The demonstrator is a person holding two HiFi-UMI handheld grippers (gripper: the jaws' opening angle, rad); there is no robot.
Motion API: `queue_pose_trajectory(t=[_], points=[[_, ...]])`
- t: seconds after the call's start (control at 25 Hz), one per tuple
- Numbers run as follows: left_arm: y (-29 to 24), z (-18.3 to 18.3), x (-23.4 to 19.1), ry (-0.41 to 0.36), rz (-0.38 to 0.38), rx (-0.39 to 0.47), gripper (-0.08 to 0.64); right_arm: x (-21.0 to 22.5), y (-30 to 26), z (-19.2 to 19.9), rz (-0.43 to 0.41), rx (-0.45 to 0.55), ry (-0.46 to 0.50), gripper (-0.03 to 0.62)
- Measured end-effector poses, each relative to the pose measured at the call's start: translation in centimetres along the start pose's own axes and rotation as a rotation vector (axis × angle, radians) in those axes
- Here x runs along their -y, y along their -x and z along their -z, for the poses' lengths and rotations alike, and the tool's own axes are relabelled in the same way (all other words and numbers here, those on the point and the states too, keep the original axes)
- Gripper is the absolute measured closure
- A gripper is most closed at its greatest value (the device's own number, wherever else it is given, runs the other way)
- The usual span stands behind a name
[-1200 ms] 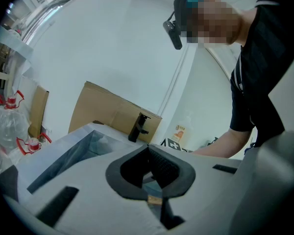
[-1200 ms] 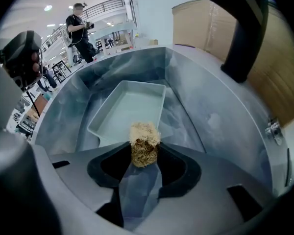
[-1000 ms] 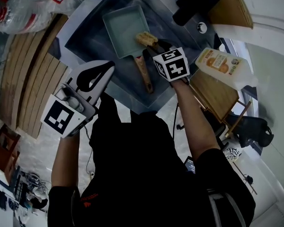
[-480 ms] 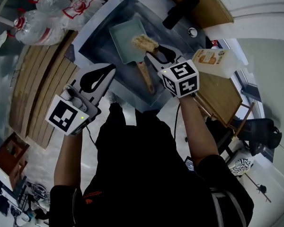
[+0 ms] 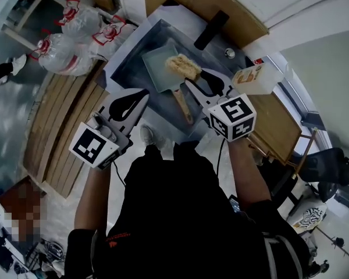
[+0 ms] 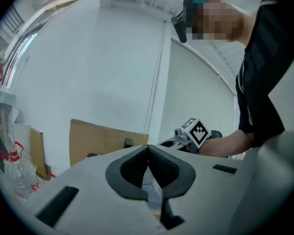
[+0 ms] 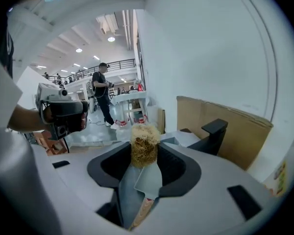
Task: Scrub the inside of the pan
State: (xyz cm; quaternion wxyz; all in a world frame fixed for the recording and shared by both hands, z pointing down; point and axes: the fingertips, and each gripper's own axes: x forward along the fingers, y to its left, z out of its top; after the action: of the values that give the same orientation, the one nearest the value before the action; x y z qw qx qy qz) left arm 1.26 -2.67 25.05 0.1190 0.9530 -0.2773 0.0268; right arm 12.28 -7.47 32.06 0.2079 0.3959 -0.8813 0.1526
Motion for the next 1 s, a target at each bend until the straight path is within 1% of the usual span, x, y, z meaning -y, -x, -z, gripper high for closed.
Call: queue_pose_trajectory(t=[0.24, 0.48, 0.68, 1.0], points=[[0.7, -2.0, 1.8, -0.02, 0.017, 0.02, 0.541, -2.3, 3.6, -3.6, -0.018, 0.101, 0.011, 0.417], [1.3, -2.7, 2.6, -0.032, 0.03, 0.034, 0.541, -3.4, 5.8, -4.9, -0.014, 0.153, 0.009, 0.417], [1.4, -2.6, 2.6, -0.029, 0.037, 0.029, 0.541, -3.7, 6.7, -5.2, -0.009, 0.176, -0.011, 0.417], [1.5, -2.3, 2.4, -0.022, 0.042, 0.022, 0.541, -4.3, 6.5, -5.1, -0.018, 0.175, -0.014, 0.419]])
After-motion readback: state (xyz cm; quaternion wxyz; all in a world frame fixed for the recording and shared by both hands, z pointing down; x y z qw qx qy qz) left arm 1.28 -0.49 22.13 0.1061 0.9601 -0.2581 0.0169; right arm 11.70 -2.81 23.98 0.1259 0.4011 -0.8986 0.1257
